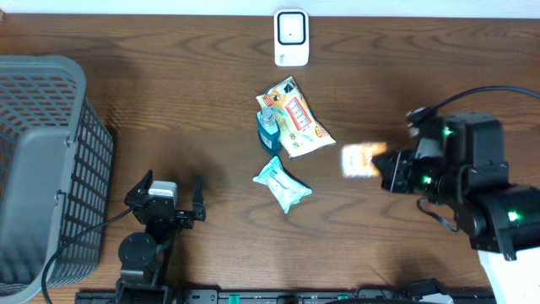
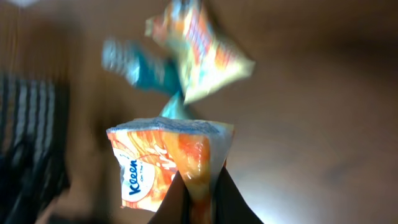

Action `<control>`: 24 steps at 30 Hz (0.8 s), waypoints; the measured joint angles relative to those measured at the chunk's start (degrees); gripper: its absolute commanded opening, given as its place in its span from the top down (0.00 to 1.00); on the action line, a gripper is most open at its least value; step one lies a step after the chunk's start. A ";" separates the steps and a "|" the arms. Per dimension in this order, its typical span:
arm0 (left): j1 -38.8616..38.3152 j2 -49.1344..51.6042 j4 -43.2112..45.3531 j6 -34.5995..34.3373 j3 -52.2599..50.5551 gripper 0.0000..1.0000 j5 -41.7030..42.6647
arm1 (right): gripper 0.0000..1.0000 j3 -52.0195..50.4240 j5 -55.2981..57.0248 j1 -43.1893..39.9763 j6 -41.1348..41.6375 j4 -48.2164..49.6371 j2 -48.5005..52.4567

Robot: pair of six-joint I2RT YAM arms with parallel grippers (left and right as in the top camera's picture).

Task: Scan the item barcode
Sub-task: 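Lift the orange pack and turn it with the right gripper, then hold the orange pack up to the white scanner with the right gripper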

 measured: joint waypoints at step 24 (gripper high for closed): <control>0.00 0.00 -0.07 0.00 0.04 0.00 0.00 | 0.99 0.04 8.72 0.00 -12.79 43.23 12.22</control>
